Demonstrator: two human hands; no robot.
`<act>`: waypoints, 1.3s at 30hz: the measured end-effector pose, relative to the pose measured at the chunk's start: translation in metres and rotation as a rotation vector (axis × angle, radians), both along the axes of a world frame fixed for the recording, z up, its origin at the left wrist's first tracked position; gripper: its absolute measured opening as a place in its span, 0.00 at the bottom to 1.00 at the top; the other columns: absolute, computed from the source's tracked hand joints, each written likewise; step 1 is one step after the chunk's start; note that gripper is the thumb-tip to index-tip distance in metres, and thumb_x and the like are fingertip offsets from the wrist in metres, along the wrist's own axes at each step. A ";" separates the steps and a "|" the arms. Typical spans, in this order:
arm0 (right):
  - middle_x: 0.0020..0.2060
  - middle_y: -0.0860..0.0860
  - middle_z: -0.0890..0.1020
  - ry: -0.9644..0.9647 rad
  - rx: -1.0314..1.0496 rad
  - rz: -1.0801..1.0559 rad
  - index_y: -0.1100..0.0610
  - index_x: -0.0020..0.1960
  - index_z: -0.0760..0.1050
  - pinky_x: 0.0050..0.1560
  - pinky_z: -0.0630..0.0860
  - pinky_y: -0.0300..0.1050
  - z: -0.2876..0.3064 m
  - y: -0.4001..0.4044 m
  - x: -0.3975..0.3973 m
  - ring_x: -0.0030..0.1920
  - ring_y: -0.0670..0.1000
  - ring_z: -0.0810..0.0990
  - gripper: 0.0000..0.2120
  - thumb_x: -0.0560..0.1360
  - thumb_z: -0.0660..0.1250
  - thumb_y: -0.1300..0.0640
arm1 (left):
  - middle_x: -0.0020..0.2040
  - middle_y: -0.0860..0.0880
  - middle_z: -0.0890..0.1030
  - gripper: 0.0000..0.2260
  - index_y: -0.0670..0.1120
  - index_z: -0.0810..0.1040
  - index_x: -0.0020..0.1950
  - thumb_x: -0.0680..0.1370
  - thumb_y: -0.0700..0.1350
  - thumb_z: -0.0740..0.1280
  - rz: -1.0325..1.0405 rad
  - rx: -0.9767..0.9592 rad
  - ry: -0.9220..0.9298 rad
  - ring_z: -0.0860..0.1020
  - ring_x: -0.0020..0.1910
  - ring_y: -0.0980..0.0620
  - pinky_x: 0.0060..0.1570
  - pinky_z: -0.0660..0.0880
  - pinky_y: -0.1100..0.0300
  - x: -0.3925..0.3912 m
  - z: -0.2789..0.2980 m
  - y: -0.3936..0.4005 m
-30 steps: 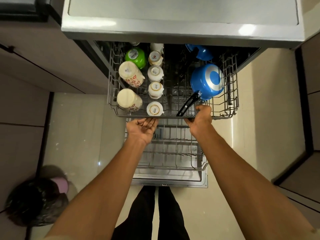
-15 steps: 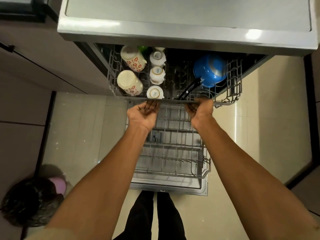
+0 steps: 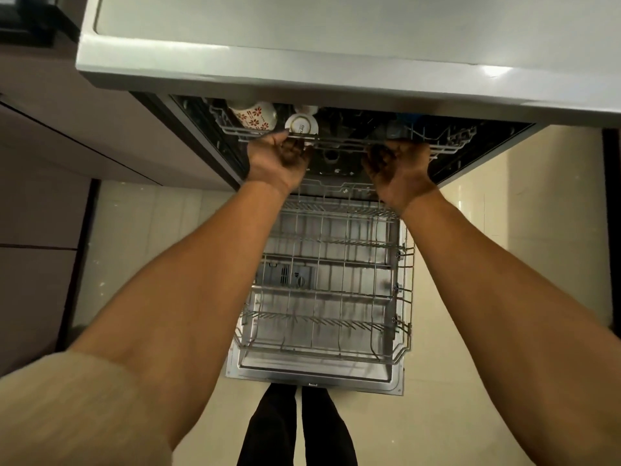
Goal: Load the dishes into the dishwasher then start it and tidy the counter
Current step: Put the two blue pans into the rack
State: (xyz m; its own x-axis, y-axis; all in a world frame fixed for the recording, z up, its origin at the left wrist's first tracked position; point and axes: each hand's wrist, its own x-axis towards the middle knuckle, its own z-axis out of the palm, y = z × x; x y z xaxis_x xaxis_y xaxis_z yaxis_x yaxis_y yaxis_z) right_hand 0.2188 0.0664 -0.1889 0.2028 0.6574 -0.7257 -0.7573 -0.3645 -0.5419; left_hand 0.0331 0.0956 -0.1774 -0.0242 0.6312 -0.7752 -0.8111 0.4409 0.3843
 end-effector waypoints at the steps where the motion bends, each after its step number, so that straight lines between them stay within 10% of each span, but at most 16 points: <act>1: 0.49 0.58 0.79 0.001 0.009 0.009 0.60 0.49 0.72 0.63 0.76 0.54 -0.001 0.002 0.000 0.57 0.58 0.79 0.08 0.79 0.55 0.65 | 0.52 0.38 0.78 0.11 0.37 0.75 0.54 0.74 0.34 0.59 0.014 -0.008 0.001 0.77 0.56 0.41 0.70 0.69 0.46 0.000 0.000 0.003; 6: 0.52 0.57 0.81 -0.041 -0.016 0.027 0.60 0.50 0.76 0.58 0.76 0.52 -0.016 0.003 0.000 0.57 0.56 0.78 0.12 0.81 0.54 0.62 | 0.52 0.41 0.79 0.14 0.40 0.78 0.52 0.68 0.35 0.62 -0.039 0.014 0.014 0.77 0.53 0.43 0.69 0.70 0.48 -0.006 -0.011 -0.002; 12: 0.60 0.56 0.78 -0.056 -0.050 0.009 0.69 0.73 0.68 0.61 0.74 0.52 -0.017 0.001 0.000 0.52 0.54 0.79 0.22 0.82 0.53 0.61 | 0.48 0.41 0.81 0.08 0.40 0.77 0.45 0.75 0.34 0.59 -0.115 0.029 0.052 0.79 0.54 0.43 0.65 0.73 0.48 -0.010 -0.011 -0.006; 18: 0.48 0.54 0.81 -0.134 -0.053 0.116 0.58 0.49 0.75 0.51 0.77 0.46 -0.011 -0.008 -0.005 0.52 0.54 0.78 0.10 0.80 0.55 0.61 | 0.47 0.44 0.81 0.09 0.42 0.77 0.47 0.77 0.33 0.58 -0.312 0.043 0.146 0.80 0.49 0.47 0.54 0.77 0.54 -0.012 -0.014 -0.016; 22: 0.38 0.51 0.79 -0.531 -0.112 0.389 0.55 0.40 0.74 0.54 0.77 0.51 -0.012 -0.019 -0.016 0.44 0.53 0.77 0.08 0.76 0.62 0.64 | 0.52 0.43 0.78 0.07 0.42 0.77 0.53 0.78 0.37 0.61 -0.680 0.003 0.662 0.74 0.52 0.47 0.52 0.73 0.56 -0.005 -0.011 -0.033; 30: 0.65 0.56 0.75 -1.309 -0.055 1.201 0.51 0.78 0.62 0.58 0.77 0.52 0.027 -0.072 -0.063 0.56 0.56 0.78 0.28 0.79 0.63 0.57 | 0.80 0.45 0.58 0.34 0.54 0.50 0.82 0.79 0.40 0.61 -1.432 0.213 1.368 0.67 0.74 0.43 0.68 0.67 0.59 -0.017 0.007 -0.083; 39: 0.82 0.56 0.51 -1.666 0.179 1.474 0.57 0.81 0.54 0.78 0.58 0.55 0.078 -0.115 -0.131 0.79 0.59 0.56 0.37 0.77 0.66 0.53 | 0.82 0.42 0.43 0.43 0.41 0.42 0.81 0.75 0.45 0.67 -1.527 0.534 1.918 0.44 0.81 0.46 0.79 0.46 0.50 -0.080 0.052 -0.145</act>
